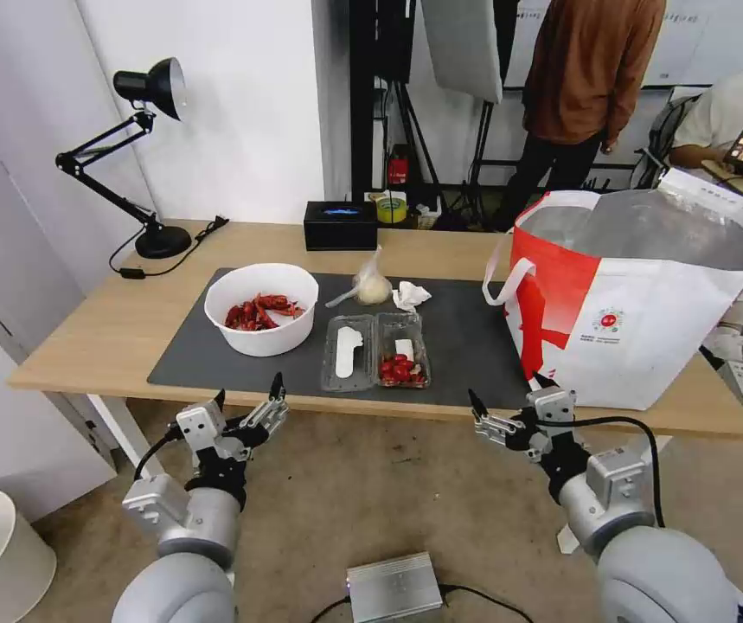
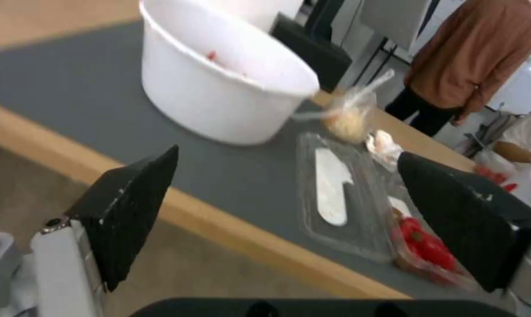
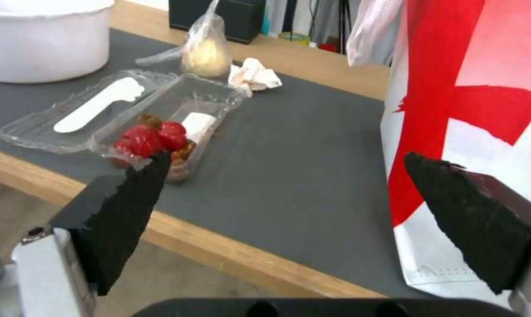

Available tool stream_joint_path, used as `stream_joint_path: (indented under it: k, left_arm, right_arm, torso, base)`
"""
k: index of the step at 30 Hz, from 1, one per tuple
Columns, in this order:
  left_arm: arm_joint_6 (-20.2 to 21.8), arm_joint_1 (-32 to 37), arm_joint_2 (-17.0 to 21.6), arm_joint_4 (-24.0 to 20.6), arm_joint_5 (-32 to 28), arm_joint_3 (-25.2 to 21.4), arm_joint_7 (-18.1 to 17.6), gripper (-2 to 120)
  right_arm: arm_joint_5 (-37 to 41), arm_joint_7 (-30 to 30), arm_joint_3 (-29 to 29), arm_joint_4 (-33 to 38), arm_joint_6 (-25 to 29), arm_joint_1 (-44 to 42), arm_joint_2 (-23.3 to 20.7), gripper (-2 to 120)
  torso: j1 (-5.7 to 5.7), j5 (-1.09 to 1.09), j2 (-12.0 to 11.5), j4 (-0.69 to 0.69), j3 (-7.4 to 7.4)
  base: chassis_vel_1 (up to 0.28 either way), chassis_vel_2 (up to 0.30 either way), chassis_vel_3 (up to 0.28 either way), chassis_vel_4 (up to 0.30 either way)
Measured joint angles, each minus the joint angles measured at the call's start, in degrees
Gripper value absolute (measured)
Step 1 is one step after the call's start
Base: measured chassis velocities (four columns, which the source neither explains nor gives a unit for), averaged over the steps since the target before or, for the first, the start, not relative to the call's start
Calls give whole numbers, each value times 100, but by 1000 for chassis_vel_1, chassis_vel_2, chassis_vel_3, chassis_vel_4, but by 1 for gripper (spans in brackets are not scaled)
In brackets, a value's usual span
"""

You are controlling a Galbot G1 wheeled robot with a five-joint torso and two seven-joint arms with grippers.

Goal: Pick up the trash from the table and place it into the takeout bag.

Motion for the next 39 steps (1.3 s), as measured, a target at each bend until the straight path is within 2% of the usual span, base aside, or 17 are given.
stream_joint_path:
  k: [5,8,11,12,16,18,22,35,39]
  left_arm:
    - [140,-45,45,-82,-538,-15,-132,100]
    - [158,-59,46,-87,-637,-15,-168,100]
    - [272,-149,40,-146,-1212,-24,-329,100]
    - [272,-149,40,-146,-1212,-24,-329,100]
    - [403,-244,28,-216,-1838,-41,-501,100]
    - [406,-246,30,-217,-1860,-42,-513,100]
    - [469,-314,22,-251,-2288,-48,-601,100]
    - [774,-634,-63,-411,-4247,-101,-992,100]
    - [791,-650,-67,-419,-4352,-106,-1017,100]
  right_arm:
    - [0,-11,0,-5,8,-6,-12,100]
    - [-3,-16,1,-6,13,-19,-9,100]
    - [-7,-25,6,-4,21,-36,-9,100]
    - [-7,-25,6,-4,21,-36,-9,100]
    - [2,-33,29,29,31,-37,-65,100]
    - [3,-33,35,32,33,-37,-75,100]
    - [6,-34,53,48,36,-49,-87,100]
    - [3,-45,123,102,39,-172,3,100]
    - [3,-49,142,105,39,-182,27,100]
  torso:
    - [0,0,0,0,0]
    - [0,0,0,0,0]
    - [0,0,0,0,0]
    - [0,0,0,0,0]
    - [0,-1,0,0,0]
    - [0,-1,0,0,0]
    - [0,-1,0,0,0]
    - [0,0,0,0,0]
    - [0,0,0,0,0]
  base:
    - [0,0,0,0]
    - [0,0,0,0]
    - [0,0,0,0]
    - [0,0,0,0]
    - [0,0,0,0]
    - [0,0,0,0]
    - [0,0,0,0]
    - [0,0,0,0]
    - [0,0,0,0]
